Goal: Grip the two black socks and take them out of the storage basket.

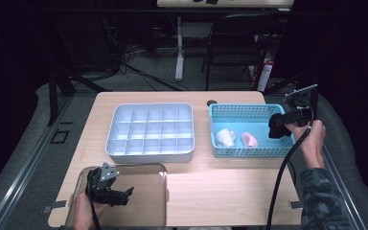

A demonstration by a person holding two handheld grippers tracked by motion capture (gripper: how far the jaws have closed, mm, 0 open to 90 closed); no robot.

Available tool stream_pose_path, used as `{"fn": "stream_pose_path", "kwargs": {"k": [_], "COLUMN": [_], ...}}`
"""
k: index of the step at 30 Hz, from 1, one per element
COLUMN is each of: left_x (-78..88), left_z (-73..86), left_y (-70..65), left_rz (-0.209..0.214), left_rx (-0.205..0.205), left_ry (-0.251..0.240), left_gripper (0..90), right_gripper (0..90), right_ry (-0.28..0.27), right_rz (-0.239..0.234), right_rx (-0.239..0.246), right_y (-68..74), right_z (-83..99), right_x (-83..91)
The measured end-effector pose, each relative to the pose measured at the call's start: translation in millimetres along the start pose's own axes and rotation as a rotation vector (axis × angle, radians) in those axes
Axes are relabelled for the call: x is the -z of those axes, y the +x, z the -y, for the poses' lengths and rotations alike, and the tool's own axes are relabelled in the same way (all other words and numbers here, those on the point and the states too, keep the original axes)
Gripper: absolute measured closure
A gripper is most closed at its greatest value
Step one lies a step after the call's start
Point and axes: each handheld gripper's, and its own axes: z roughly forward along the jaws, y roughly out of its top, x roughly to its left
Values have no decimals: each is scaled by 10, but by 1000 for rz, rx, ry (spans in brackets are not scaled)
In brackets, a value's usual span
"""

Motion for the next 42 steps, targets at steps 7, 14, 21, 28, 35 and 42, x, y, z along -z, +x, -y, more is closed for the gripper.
{"fn": "stream_pose_path", "kwargs": {"k": [7, 14, 21, 28, 35, 42], "left_x": [-2, -2, -12, -8, -6, -5], "left_z": [0, 0, 2, 3, 5, 8], "left_y": [-6, -1, -8, 1, 4, 7], "left_rz": [2, 15, 11, 20, 22, 21], "left_rx": [-2, -3, -6, -6, -6, -3], "left_ry": [1, 10, 3, 10, 9, 9], "left_gripper": [2, 2, 2, 2, 2, 1], "right_gripper": [681, 681, 680, 679, 678, 678], "right_ry": [-15, 10, 9, 3, 0, -1], "right_rz": [-5, -28, -84, -122, -161, -205], "right_rx": [10, 23, 63, 102, 161, 223], "right_y": [44, 84, 207, 378, 633, 906], "right_z": [6, 11, 30, 37, 74, 129], "right_x": [165, 256, 362, 420, 450, 470]}}
